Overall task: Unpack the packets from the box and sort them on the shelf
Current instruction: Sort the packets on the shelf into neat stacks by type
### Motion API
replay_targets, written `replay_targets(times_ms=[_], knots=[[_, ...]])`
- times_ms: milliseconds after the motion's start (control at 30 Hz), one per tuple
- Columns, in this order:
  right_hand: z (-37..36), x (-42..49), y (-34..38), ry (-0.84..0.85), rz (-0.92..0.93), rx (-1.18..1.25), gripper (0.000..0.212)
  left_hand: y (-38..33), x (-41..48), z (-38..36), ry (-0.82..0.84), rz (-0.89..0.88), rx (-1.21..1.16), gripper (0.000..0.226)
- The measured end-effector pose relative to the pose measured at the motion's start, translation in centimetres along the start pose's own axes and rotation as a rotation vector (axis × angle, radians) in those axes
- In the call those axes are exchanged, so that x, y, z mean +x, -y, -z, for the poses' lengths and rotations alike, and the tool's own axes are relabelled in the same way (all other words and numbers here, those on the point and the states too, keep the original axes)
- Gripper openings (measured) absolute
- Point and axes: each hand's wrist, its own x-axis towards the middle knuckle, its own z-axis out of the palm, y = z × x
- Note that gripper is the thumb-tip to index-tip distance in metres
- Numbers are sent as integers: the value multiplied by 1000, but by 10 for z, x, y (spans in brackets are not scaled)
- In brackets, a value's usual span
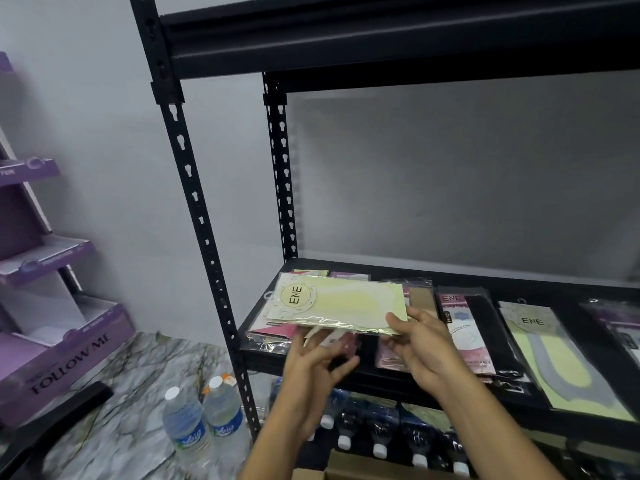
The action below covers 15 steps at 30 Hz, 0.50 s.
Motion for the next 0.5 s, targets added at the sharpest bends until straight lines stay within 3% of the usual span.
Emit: replay_targets(times_ms=[67, 200, 300, 400, 500], knots=[[-4, -7, -6, 25, 18, -1, 32, 8, -1, -16, 10, -21, 56, 59], [-5, -19, -18, 90, 22, -21, 28, 10, 6, -35, -153, -129, 35, 43], [3, -24, -13, 104, 60, -97, 27, -1, 7, -39, -142, -157, 66, 35], [20, -22, 3, 67, 128, -200, 31, -13, 11, -34, -119, -94, 136, 29], [29, -24, 14, 136, 176, -348, 26, -20, 8, -34, -26, -16, 290, 28]])
